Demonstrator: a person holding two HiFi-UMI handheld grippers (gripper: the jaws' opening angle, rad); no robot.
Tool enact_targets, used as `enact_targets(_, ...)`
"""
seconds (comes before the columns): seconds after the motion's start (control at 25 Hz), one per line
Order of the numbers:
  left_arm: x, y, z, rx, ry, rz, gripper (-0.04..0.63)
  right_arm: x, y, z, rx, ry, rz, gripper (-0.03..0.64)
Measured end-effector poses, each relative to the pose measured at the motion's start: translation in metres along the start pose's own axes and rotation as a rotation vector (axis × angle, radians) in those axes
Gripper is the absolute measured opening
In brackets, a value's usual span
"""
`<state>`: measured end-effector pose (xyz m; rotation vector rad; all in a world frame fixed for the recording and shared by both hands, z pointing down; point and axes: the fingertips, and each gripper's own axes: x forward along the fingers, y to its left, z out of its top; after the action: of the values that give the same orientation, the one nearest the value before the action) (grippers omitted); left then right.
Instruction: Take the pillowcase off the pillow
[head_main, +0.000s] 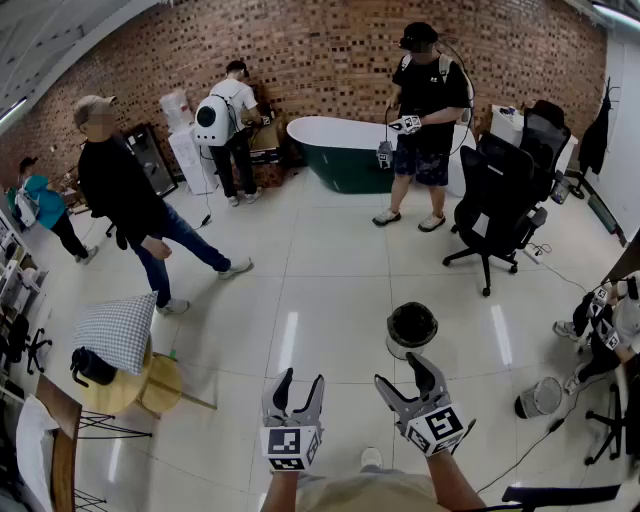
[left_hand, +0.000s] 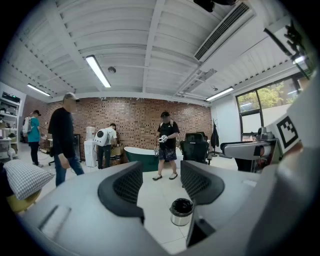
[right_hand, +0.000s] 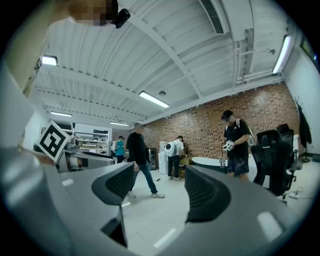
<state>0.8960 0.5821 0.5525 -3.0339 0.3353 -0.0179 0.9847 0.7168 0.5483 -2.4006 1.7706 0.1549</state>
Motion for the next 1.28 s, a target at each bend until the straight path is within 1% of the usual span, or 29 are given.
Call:
enact_targets(0.12,0.015,-0.009,0.0,0.004,0.009,0.029,0.241,0.002,-0.023,-0.003,0.022,0.007,0.016,0.308)
enact_targets(0.2,0.012,-0.002,-0.002,-0.003,0.006,0.068,0.241,0.003,-0.025,-0.006,0.026,0.014,0.036,0.308)
enact_targets(0.28,0.003,0.014,-0.002,-0.012,-0.004,0.114,0.241,0.008,-0.016,-0.008,-0.008,0.016,0.065,0.308)
enact_targets(0.32,-0.001,0.022,0.0,-0.012,-0.009,0.131,0.241,0.011,-0.01,-0.009,-0.047,0.024,0.074,0.307)
enact_targets(0.36,-0.005,0.029,0.001,-0.01,-0.012,0.141,0.241,0.013,-0.004,-0.009,-0.09,0.05,0.073,0.307)
enact_targets(0.4,-0.008,0.034,0.003,-0.005,-0.014,0.145,0.241,0.016,0.0,-0.01,-0.116,0.098,0.06,0.307)
enact_targets(0.48,-0.014,0.04,0.006,-0.001,-0.018,0.146,0.241,0.021,0.008,-0.009,-0.12,0.192,0.03,0.307)
enact_targets(0.52,-0.019,0.044,0.007,-0.004,-0.021,0.151,0.241,0.026,0.013,-0.009,-0.138,0.193,0.035,0.307)
enact_targets(0.56,-0.025,0.05,0.007,-0.006,-0.024,0.161,0.241,0.033,0.021,-0.009,-0.185,0.163,0.059,0.307)
enact_targets(0.64,-0.039,0.063,0.007,-0.008,-0.029,0.186,0.241,0.047,0.048,-0.011,-0.31,0.078,0.147,0.307)
enact_targets(0.68,-0.046,0.069,0.006,-0.009,-0.031,0.195,0.241,0.052,0.065,-0.012,-0.344,0.058,0.193,0.308)
enact_targets(0.72,-0.052,0.075,0.007,-0.011,-0.035,0.202,0.241,0.057,0.081,-0.014,-0.351,0.055,0.232,0.308)
enact_targets(0.76,-0.059,0.082,0.007,-0.014,-0.041,0.211,0.241,0.061,0.097,-0.015,-0.326,0.069,0.261,0.308)
enact_targets(0.88,-0.083,0.106,0.006,-0.029,-0.052,0.248,0.241,0.068,0.144,-0.02,-0.12,0.175,0.304,0.307)
enact_targets(0.92,-0.093,0.115,0.005,-0.032,-0.051,0.259,0.241,0.069,0.16,-0.02,-0.085,0.184,0.327,0.307)
enact_targets(1.04,-0.125,0.143,0.012,-0.037,-0.07,0.289,0.241,0.073,0.199,-0.015,-0.073,0.167,0.377,0.307)
enact_targets(1.16,-0.149,0.166,0.021,-0.031,-0.086,0.334,0.241,0.084,0.212,-0.017,-0.084,0.188,0.38,0.307)
enact_targets(1.28,-0.172,0.186,0.017,-0.032,-0.078,0.398,0.241,0.098,0.223,-0.025,-0.077,0.206,0.408,0.307)
